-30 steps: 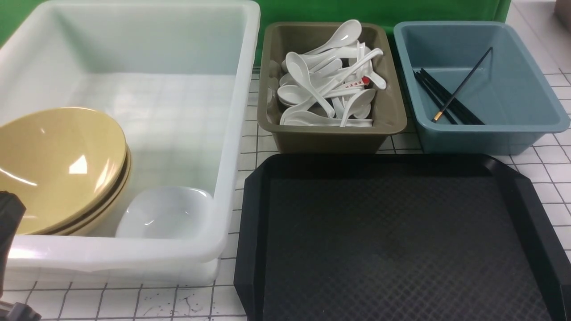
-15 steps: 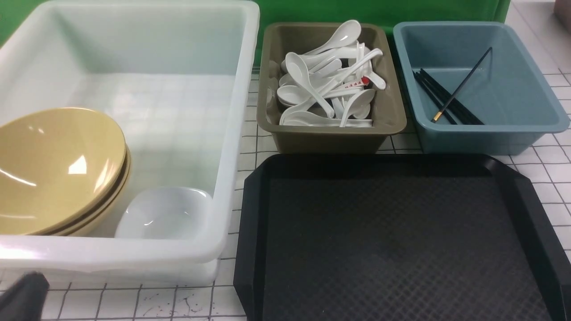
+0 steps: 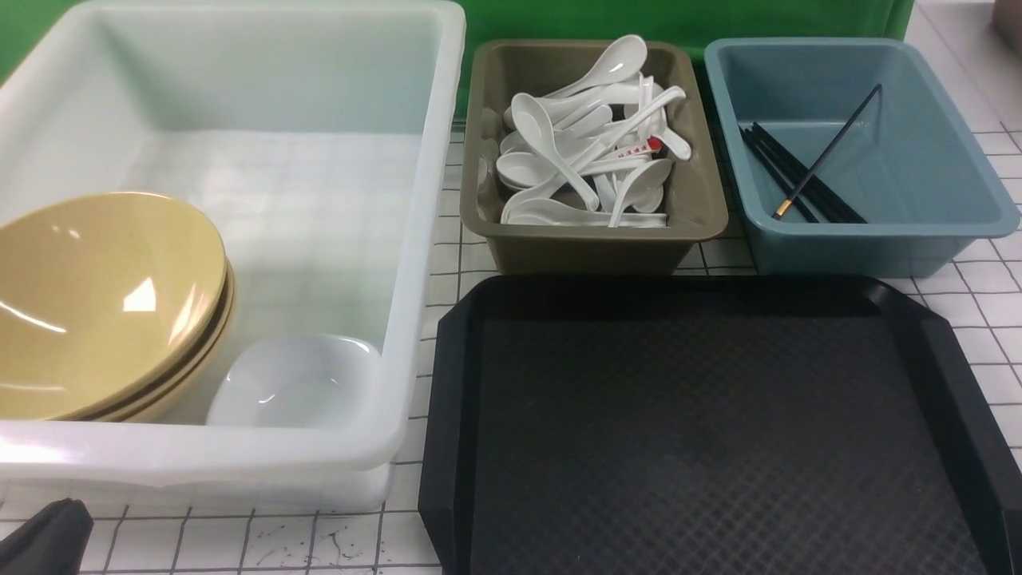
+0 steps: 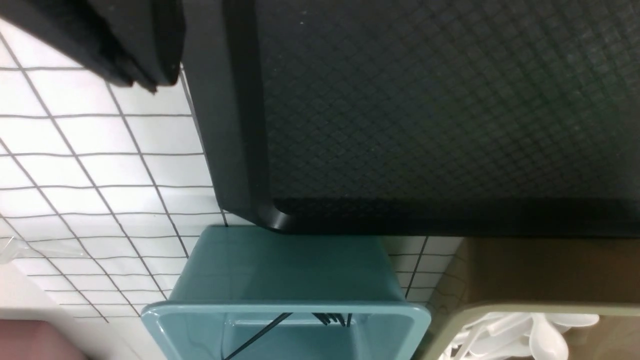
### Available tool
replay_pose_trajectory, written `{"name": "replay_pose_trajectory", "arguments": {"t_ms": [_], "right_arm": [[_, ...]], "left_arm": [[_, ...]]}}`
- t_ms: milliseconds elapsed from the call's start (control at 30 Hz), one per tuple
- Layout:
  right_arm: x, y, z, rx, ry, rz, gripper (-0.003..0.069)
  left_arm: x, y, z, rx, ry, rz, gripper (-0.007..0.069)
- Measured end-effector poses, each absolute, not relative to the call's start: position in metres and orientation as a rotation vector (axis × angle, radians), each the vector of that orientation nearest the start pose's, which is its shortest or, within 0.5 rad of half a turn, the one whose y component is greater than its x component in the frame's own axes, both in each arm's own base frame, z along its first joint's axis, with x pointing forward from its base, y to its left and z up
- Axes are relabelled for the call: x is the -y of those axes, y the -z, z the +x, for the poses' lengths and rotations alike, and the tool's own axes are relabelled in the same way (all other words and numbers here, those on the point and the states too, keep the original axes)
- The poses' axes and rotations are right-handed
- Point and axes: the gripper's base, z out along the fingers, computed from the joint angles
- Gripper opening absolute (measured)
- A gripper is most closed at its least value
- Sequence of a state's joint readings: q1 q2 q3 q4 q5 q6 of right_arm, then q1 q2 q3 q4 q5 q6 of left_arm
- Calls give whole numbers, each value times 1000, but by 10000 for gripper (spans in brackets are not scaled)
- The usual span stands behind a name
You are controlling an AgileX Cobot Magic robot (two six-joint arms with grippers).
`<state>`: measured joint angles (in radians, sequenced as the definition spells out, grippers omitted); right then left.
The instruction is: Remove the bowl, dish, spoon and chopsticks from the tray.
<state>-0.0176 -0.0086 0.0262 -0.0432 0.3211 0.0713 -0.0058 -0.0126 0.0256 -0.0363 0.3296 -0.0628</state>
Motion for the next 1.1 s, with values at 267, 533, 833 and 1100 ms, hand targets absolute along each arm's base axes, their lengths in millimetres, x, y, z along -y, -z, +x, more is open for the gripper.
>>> {"name": "replay_pose_trajectory", "arguments": {"t_ms": [267, 533, 833, 1100], "right_arm": [[2, -176, 54, -1821, 3, 53, 96], [2, -176, 54, -1821, 4, 54, 100], [2, -176, 54, -1821, 4, 54, 109], [2, -176, 54, -1821, 4, 54, 115]], "left_arm": [[1, -176, 54, -1825, 83, -74, -6], [1, -176, 54, -1825, 83, -74, -6], [1, -176, 54, -1825, 83, -74, -6], [1, -176, 54, -1825, 83, -74, -6]]}}
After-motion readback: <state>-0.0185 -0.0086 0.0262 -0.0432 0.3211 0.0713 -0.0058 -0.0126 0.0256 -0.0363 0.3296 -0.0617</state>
